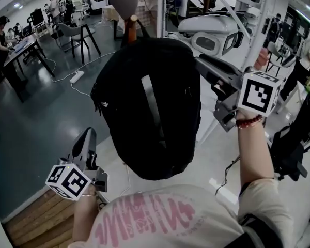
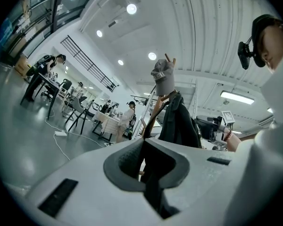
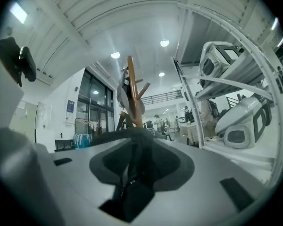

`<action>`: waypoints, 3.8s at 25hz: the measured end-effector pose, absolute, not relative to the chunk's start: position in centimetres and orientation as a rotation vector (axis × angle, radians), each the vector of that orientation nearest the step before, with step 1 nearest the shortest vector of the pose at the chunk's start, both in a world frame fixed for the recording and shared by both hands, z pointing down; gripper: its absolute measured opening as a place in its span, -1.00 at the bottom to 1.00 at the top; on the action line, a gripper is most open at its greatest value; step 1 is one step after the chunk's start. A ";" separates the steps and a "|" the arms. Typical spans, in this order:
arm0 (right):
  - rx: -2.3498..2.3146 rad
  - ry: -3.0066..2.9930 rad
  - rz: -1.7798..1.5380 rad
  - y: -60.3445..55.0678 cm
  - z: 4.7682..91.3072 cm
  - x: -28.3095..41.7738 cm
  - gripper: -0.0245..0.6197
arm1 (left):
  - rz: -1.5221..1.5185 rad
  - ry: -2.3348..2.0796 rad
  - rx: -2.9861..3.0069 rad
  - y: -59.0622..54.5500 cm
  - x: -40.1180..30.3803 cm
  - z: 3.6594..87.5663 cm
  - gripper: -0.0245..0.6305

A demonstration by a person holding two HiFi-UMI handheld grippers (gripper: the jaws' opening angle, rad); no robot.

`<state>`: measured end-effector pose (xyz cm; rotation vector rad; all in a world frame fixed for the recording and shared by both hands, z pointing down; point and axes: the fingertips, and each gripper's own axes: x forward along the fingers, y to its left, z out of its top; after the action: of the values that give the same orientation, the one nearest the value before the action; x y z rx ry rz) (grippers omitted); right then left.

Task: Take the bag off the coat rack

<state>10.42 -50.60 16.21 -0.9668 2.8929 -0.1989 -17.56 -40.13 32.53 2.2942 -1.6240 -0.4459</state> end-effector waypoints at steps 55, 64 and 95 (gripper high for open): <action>-1.334 3.063 0.184 -54.1 18.3 5.2 -0.35 | -0.250 -1.166 2.940 -44.0 -10.7 16.5 -0.19; -1.259 3.063 0.142 -53.2 18.5 5.1 -0.37 | -0.138 -1.488 2.892 -48.0 -8.5 19.1 -0.20; -1.533 2.859 0.183 -52.5 17.8 5.5 -0.72 | -0.262 -1.590 2.757 -49.3 -9.2 18.2 -0.65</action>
<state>5.50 -52.47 17.85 -1.5329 2.8588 0.1832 -9.17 -49.26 18.24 2.7569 -1.5896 -0.2617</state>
